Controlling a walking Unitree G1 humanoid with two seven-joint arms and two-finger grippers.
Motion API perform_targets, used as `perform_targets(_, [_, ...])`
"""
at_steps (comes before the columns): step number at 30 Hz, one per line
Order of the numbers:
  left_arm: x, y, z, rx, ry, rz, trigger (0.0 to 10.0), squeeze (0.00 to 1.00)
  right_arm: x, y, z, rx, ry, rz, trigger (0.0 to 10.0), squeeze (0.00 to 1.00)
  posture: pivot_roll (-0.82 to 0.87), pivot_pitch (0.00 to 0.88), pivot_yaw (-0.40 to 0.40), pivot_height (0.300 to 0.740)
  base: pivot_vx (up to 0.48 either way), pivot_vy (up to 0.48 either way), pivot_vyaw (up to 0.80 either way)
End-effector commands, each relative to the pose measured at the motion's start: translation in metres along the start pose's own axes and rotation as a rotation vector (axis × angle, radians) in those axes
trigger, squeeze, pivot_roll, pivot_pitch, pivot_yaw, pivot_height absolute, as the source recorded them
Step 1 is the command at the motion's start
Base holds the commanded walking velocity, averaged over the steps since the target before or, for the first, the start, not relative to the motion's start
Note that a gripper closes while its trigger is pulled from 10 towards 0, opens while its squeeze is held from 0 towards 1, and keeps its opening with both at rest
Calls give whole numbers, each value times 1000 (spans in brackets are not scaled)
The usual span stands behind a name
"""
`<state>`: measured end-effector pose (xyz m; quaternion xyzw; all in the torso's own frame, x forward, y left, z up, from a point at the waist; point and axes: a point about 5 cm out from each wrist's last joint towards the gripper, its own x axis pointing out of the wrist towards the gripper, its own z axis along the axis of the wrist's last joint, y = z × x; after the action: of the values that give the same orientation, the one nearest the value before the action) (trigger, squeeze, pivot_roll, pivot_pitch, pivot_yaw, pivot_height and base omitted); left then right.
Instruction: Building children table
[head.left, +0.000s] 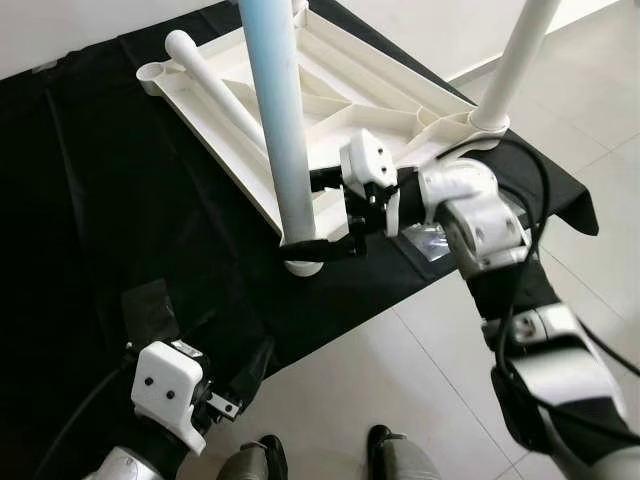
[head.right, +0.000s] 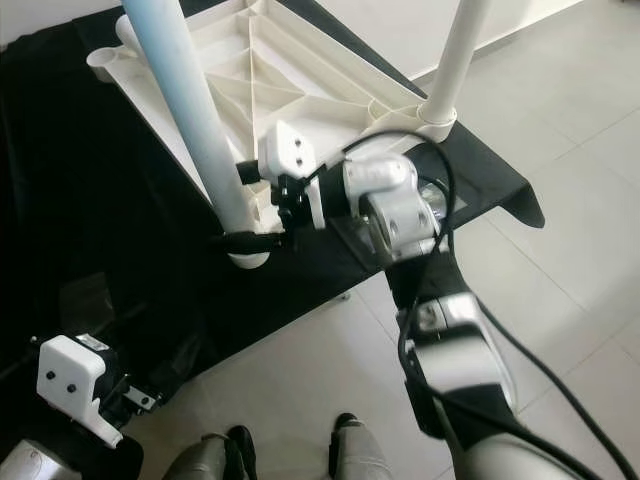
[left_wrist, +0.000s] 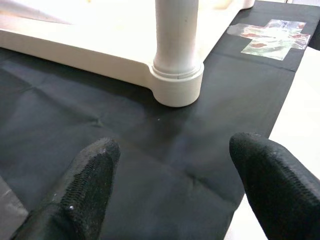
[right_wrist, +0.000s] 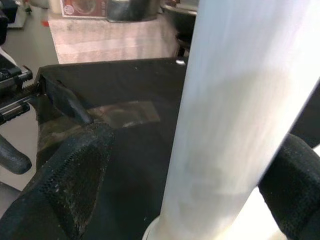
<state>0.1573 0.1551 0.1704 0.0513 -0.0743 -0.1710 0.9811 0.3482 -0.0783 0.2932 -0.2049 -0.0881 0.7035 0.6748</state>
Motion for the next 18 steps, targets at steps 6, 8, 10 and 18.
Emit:
perform_targets(6, [-6, -2, 2, 3, 17, 6, 10000, 0, -5, -9, 0, 42, -72, 38, 10000, 0, 108, 322, 34, 740, 0, 0, 0])
perform_targets(8, [-7, -2, 2, 3, 18, 7, 10000, 0, -6, -11, -1, 43, -70, 45, 10000, 0, 108, 322, 34, 740, 0, 0, 0])
perform_targets(10, [-7, -2, 2, 3, 20, 7, 10000, 0, -7, -12, -1, 44, -67, 52, 3020, 0, 110, 326, 34, 740, 0, 0, 0])
perform_targets(18, [-8, -3, 4, 3, 23, 6, 10000, 0, -14, -15, -3, 46, -52, 79, 0, 0, 102, 340, 28, 740, 0, 0, 0])
